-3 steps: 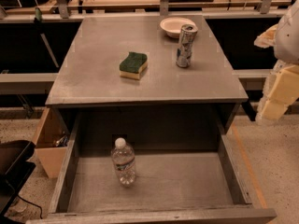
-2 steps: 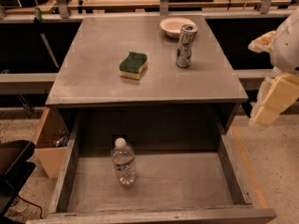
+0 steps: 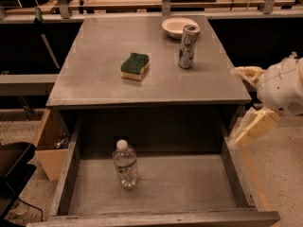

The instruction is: Pick water bottle from top drawer and place on counter

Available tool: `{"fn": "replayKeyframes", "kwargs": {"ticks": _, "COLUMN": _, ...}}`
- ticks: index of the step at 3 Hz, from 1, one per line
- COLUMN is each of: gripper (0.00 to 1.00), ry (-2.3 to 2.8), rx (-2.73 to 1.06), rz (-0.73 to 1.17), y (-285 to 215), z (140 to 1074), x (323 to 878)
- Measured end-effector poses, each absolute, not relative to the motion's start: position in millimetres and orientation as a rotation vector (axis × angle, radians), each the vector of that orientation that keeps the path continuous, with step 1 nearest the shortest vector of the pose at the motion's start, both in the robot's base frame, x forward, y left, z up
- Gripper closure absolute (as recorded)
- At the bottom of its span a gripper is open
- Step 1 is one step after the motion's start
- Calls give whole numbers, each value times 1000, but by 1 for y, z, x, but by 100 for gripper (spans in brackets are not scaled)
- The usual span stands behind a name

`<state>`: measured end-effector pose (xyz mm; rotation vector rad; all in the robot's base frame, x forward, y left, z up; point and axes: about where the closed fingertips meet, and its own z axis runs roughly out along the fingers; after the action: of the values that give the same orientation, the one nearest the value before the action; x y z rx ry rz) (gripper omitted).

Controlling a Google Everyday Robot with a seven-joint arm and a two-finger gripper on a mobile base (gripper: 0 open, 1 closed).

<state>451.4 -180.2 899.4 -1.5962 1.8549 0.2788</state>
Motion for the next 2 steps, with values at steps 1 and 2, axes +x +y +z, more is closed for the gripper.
{"fn": "replayKeyframes", "kwargs": {"ticks": 1, "gripper": 0, "ry": 1687, "rx": -1506, "rz": 472, "y": -146, "z": 899, "x": 450}}
{"fn": "replayKeyframes", "kwargs": {"ticks": 2, "gripper": 0, "ry": 1688, "rx": -1507, "rz": 470, "y": -147, "z": 898, "x": 450}}
